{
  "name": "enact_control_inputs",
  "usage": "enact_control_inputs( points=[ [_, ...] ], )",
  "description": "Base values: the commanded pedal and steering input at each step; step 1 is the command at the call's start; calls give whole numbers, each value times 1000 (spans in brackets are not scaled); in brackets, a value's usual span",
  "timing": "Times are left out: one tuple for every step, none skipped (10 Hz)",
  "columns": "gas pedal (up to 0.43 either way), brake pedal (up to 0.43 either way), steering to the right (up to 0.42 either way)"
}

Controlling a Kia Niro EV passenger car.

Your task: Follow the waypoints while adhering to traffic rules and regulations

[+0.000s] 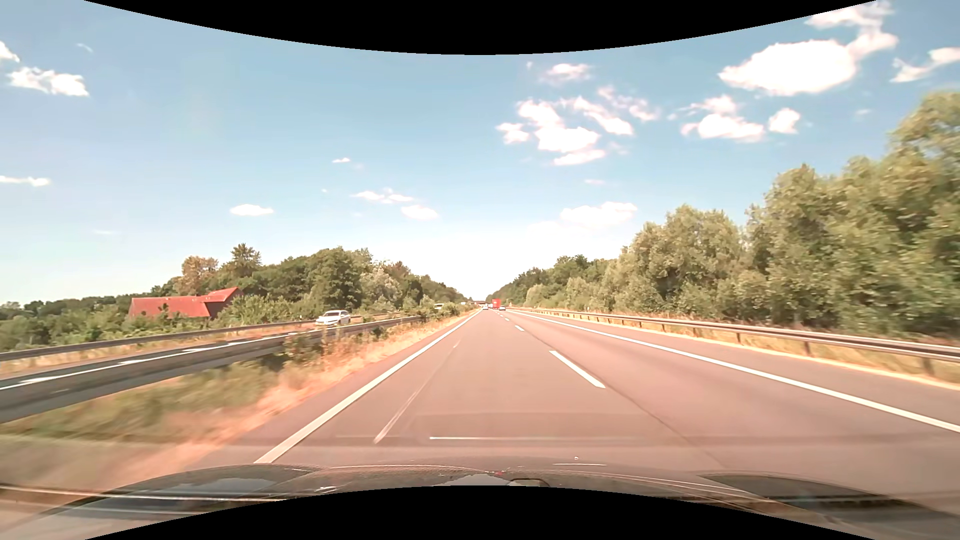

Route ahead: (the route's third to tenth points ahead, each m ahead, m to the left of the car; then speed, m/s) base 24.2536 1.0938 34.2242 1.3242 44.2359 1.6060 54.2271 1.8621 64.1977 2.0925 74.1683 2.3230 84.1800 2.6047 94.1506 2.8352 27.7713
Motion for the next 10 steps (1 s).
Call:
enact_control_inputs(
  points=[
    [110, 0, 0],
    [110, 0, 0],
    [110, 0, 0],
    [110, 0, 0],
    [110, 0, 0],
    [110, 0, 0],
    [110, 0, 0],
    [110, 0, 0],
    [110, 0, 0],
    [110, 0, 0]
  ],
)
